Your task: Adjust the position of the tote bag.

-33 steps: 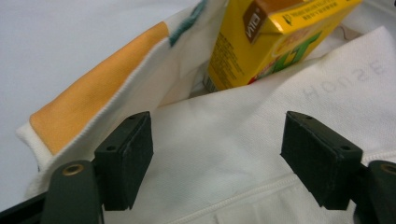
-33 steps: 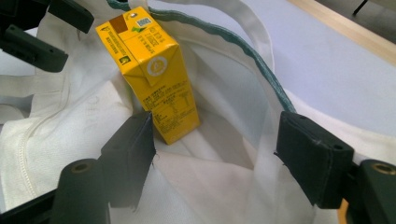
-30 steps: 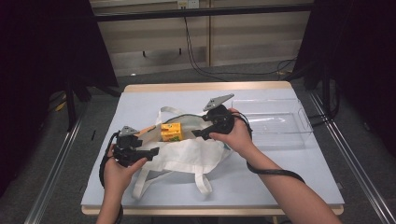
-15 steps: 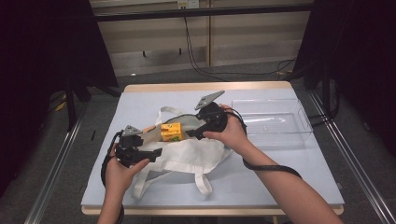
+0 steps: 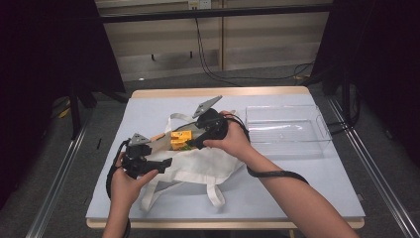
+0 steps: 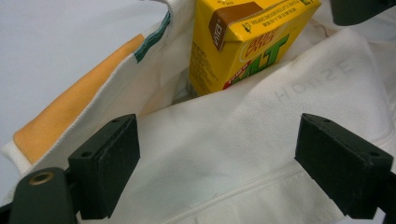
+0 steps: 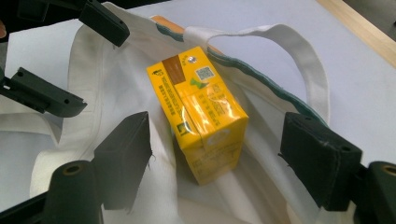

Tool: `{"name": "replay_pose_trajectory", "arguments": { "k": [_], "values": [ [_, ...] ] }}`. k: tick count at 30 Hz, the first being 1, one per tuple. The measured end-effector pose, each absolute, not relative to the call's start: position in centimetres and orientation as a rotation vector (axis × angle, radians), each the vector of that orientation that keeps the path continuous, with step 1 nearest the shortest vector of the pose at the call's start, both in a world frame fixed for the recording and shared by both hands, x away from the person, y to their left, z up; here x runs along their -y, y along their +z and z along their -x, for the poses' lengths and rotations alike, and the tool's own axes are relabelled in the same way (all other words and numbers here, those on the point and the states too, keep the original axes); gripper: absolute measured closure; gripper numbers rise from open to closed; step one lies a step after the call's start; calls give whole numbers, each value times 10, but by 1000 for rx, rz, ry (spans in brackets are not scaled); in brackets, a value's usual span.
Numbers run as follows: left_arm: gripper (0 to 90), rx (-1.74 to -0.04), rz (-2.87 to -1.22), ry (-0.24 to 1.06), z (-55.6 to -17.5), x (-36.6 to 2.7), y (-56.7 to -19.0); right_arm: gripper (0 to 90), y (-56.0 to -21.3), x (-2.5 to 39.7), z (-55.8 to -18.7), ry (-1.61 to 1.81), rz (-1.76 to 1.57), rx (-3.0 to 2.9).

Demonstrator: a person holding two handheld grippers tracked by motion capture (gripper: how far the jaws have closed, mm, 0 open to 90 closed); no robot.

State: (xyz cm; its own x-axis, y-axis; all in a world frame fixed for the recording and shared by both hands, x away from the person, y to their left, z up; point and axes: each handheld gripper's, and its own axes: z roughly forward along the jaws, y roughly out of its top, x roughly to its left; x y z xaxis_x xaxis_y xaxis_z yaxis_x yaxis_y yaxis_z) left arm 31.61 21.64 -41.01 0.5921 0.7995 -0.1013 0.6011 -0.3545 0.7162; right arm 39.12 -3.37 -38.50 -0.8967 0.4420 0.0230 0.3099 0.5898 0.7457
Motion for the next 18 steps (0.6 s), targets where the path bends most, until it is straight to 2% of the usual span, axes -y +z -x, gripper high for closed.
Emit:
{"name": "replay_pose_trajectory", "arguments": {
  "k": [8,18],
  "values": [
    [139,-1113,-2082,346,-316,-217,-411,279,-393,18,-397,1147,-602,-2694],
    [139,-1100,-2100,337,-317,-216,-413,409,-403,9,-401,1121,-584,-2726]
  ]
}}
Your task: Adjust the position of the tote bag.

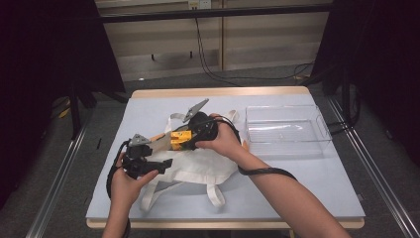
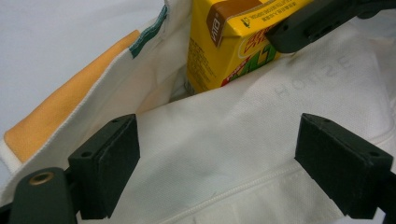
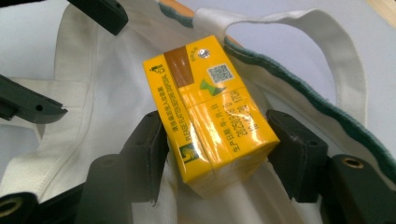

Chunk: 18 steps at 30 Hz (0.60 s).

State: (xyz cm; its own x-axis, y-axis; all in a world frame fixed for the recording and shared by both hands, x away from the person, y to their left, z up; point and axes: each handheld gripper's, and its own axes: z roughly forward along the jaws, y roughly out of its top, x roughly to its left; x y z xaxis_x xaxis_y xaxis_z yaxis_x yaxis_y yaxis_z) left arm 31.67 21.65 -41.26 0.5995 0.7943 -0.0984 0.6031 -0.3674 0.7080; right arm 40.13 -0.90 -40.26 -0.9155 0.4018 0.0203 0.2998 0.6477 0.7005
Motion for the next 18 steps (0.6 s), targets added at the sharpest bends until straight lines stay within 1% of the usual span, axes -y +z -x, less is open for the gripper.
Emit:
{"name": "replay_pose_trajectory", "arguments": {
  "k": [4,6,10,18],
  "values": [
    [141,-1117,-2100,339,-316,-215,-416,442,-406,8,-402,1081,-570,-2721],
    [141,-1115,-2109,336,-316,-217,-417,477,-405,8,-402,1083,-553,-2725],
    [143,-1119,-2104,338,-315,-216,-418,496,-402,11,-401,1046,-534,-2754],
    [144,-1121,-2106,331,-315,-214,-418,504,-395,17,-402,966,-562,-2777]
  ]
}}
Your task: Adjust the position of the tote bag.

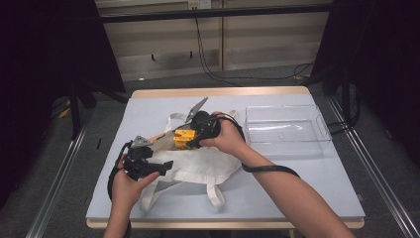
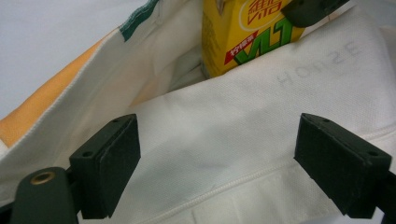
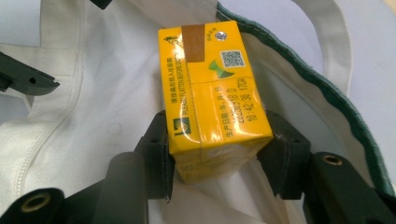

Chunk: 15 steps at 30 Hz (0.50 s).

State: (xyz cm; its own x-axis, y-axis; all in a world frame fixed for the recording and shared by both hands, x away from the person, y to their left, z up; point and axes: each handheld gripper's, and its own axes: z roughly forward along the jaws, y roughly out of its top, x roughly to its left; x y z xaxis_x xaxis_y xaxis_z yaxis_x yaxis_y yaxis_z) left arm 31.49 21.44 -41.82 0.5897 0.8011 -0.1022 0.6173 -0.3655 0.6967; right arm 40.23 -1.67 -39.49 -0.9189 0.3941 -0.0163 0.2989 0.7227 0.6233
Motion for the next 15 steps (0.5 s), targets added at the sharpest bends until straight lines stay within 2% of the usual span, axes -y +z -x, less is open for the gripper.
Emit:
{"name": "replay_pose_trajectory", "arguments": {
  "k": [15],
  "values": [
    [143,-1115,-2118,328,-315,-213,-418,511,-367,32,-404,1032,-621,-2750]
  ]
}}
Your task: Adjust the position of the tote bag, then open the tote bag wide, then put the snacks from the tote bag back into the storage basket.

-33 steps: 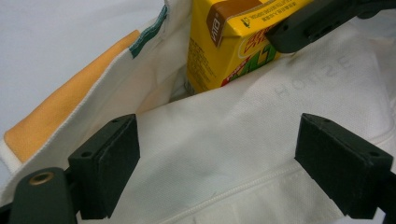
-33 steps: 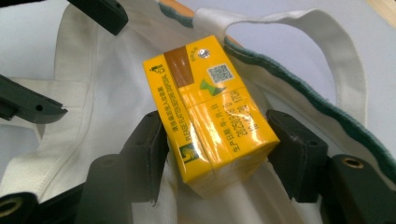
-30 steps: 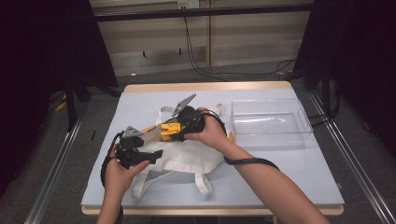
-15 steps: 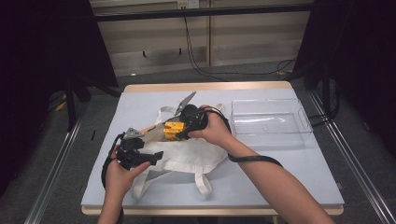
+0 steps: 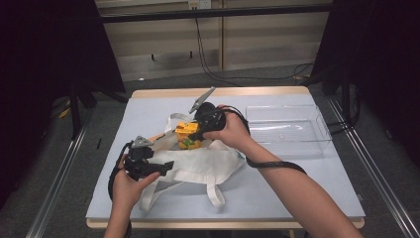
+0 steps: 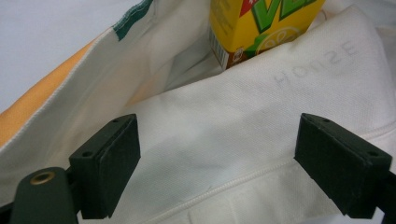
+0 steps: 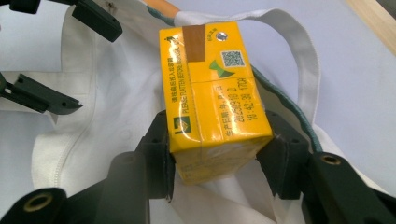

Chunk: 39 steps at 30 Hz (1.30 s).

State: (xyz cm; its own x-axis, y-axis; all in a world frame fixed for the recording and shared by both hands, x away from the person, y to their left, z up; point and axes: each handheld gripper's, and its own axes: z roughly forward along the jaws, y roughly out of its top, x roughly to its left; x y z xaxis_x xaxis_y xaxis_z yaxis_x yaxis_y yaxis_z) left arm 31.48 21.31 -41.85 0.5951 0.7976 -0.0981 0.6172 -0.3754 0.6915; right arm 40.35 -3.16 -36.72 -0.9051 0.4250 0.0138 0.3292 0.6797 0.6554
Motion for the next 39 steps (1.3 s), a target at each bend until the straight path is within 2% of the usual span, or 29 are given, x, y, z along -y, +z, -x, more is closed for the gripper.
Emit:
{"name": "replay_pose_trajectory", "arguments": {
  "k": [20,39],
  "values": [
    [141,-1100,-2122,318,-316,-209,-421,512,-321,65,-404,1110,-673,-2682],
    [139,-1097,-2124,311,-317,-208,-421,511,-310,94,-399,1125,-697,-2690]
  ]
}}
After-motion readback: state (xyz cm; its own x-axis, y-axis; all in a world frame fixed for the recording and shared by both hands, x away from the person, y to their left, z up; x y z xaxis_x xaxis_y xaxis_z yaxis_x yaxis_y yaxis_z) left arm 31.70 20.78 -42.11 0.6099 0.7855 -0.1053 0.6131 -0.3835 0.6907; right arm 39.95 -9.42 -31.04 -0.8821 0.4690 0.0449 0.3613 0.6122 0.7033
